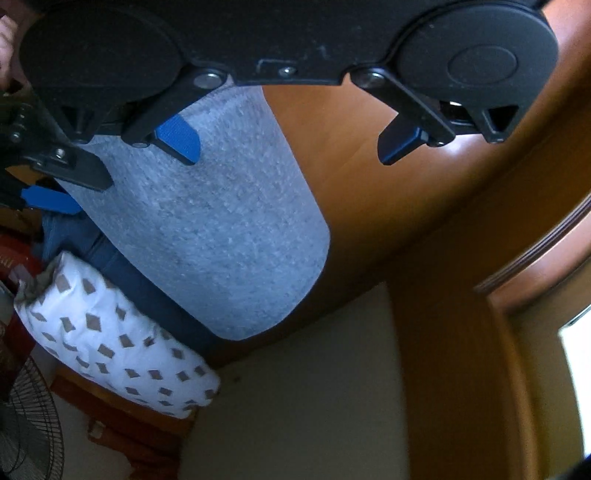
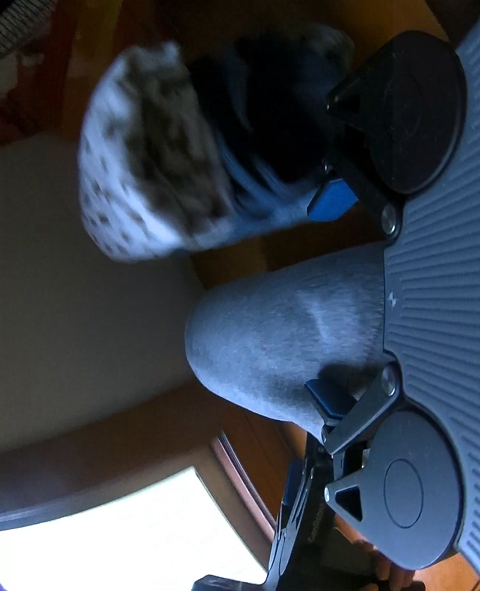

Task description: Fold clothes

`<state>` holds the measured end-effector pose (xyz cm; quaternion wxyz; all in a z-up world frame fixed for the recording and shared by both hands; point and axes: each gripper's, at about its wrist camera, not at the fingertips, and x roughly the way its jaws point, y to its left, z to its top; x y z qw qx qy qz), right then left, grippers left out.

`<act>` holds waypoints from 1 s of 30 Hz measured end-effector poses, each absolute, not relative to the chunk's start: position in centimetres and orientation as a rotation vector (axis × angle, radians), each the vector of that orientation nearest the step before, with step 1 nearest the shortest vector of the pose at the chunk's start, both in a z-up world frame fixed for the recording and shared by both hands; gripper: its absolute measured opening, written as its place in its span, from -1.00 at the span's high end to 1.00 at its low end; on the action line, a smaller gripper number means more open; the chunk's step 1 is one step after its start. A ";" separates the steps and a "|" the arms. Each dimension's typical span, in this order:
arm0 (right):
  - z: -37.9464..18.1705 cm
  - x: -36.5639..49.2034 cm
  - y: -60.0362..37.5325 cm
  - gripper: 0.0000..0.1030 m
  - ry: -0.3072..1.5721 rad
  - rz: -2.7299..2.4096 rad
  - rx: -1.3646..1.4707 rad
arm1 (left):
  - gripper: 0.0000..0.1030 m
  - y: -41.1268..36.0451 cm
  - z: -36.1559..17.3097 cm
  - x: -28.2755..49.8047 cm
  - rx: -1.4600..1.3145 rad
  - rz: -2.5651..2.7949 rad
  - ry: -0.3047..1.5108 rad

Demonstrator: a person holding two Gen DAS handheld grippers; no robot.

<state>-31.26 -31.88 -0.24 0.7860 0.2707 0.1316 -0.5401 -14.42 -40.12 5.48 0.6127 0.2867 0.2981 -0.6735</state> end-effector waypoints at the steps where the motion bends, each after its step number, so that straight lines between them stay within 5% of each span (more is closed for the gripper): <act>1: -0.2 -31.7 -32.3 -0.82 0.282 -1.179 0.580 | -1.00 -40.5 5.4 -15.1 0.662 -1.555 0.684; 20: -0.1 -37.7 -38.3 -0.86 0.309 -1.241 0.549 | -1.00 -45.3 4.1 -21.4 0.607 -1.614 0.784; 30: 2.5 -39.1 -29.0 -0.75 0.296 -1.272 0.558 | -1.00 -44.6 4.4 -20.7 0.571 -1.584 0.799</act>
